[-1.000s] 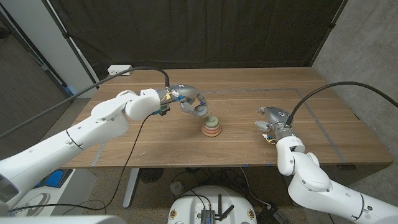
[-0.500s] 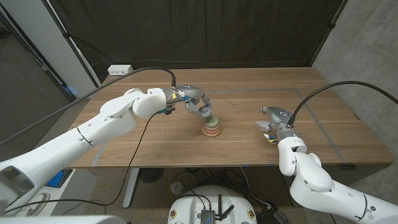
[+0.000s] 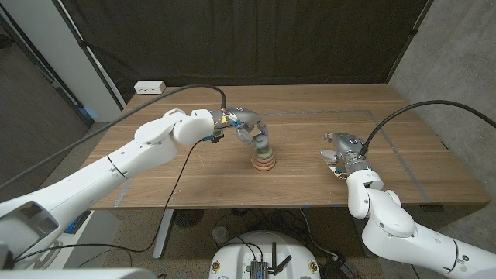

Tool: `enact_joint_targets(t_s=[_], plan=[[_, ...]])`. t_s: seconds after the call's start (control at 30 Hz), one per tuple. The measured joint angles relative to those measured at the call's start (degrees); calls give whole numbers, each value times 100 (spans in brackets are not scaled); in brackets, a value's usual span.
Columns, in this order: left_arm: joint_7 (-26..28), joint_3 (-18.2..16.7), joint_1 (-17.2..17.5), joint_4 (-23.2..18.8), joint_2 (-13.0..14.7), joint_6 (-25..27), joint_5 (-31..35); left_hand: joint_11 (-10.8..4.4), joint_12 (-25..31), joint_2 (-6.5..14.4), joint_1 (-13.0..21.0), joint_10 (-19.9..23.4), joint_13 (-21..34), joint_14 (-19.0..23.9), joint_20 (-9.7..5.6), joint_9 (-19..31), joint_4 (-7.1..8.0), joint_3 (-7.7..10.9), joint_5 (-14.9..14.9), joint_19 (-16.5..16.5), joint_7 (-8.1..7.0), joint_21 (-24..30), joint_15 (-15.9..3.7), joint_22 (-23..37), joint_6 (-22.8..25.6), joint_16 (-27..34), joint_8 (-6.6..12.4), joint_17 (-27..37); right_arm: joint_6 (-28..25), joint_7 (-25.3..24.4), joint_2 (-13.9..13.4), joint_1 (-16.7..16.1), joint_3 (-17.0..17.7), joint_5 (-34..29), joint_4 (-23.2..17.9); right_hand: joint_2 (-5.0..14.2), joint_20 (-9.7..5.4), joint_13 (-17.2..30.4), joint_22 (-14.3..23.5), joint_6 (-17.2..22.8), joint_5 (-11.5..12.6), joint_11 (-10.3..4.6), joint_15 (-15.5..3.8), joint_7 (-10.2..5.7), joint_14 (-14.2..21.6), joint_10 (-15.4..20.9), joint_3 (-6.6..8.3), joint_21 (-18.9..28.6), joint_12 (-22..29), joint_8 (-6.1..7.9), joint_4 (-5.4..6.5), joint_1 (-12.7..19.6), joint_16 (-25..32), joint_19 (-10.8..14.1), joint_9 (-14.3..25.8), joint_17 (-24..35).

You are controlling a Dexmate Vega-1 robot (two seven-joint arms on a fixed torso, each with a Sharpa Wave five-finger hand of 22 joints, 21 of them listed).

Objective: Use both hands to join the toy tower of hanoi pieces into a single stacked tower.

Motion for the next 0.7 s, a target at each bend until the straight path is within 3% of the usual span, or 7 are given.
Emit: enact_joint_targets(t_s=[0.7], plan=[[-154, 272, -238, 362, -262, -87, 113, 16, -32, 10, -10, 18, 1, -1, 0, 51, 0, 0, 21, 0, -13, -3, 0, 0, 10, 0, 15, 19, 62, -147, -44, 89, 5, 259, 90, 0, 0, 12, -3, 0, 20, 0, 0, 0, 0, 0, 15, 0, 0, 0, 15, 0, 0, 0, 0, 10]])
